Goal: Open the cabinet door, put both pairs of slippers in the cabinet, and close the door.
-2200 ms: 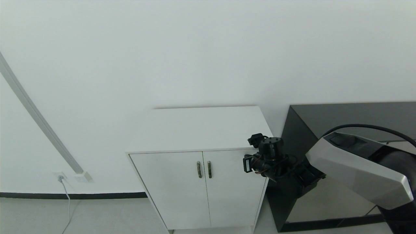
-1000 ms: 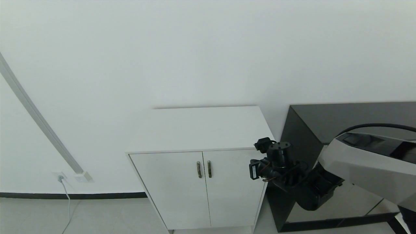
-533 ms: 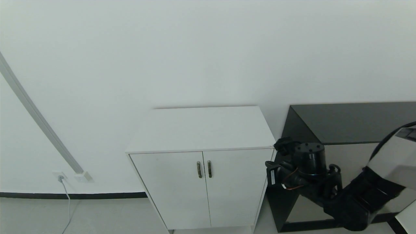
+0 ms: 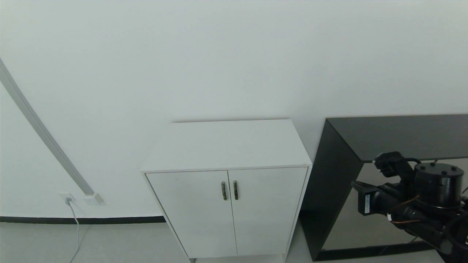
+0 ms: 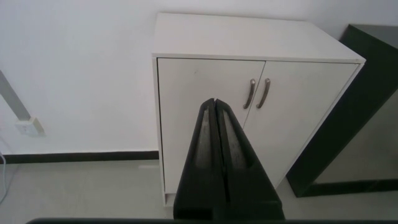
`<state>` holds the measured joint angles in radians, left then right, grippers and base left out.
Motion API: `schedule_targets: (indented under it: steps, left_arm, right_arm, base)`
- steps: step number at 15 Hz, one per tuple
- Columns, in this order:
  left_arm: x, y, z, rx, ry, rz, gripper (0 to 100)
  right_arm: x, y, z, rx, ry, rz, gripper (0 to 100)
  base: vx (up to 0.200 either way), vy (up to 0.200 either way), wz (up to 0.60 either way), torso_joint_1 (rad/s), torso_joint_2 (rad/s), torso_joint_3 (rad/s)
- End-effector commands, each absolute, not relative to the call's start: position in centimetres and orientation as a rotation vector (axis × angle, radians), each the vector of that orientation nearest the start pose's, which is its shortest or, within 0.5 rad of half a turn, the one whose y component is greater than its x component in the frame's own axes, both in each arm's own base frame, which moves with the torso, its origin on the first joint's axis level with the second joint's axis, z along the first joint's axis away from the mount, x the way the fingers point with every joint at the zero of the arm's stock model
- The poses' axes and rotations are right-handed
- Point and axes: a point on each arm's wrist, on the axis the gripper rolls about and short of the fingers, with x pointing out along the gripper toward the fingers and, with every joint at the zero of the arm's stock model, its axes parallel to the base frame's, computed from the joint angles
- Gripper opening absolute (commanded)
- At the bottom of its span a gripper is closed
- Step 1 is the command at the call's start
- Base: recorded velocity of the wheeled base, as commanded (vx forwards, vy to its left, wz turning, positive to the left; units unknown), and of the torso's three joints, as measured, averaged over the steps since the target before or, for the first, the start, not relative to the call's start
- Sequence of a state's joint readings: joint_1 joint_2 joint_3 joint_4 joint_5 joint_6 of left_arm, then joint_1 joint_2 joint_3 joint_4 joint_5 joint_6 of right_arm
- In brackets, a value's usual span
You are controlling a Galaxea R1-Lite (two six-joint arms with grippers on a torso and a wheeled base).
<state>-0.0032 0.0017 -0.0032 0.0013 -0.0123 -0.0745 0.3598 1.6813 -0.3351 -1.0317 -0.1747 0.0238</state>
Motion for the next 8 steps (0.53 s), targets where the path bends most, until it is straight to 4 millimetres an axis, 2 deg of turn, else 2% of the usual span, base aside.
schedule_targets:
  steps: [1, 5, 8]
  left_arm:
    - [-2.3, 0.0, 7.6, -0.075, 0.001, -0.015, 0]
    - [-2.3, 0.0, 7.6, -0.075, 0.001, -0.015, 0]
    - [-2.3, 0.0, 7.6, -0.075, -0.001, -0.015, 0]
  right_arm:
    - [20.7, 5.5, 12.5, -0.059, 0.262, 0.103, 0]
    - [18.2, 2.8, 12.4, -0.075, 0.26, 0.013, 0]
    - [16.0, 2.3, 11.9, -0.071, 0.267, 0.025, 0]
  base:
    - [0.0, 0.0, 0.0, 0.0, 0.0, 0.0]
    - [0.0, 0.0, 0.0, 0.0, 0.0, 0.0]
    - [0.0, 0.0, 0.0, 0.0, 0.0, 0.0]
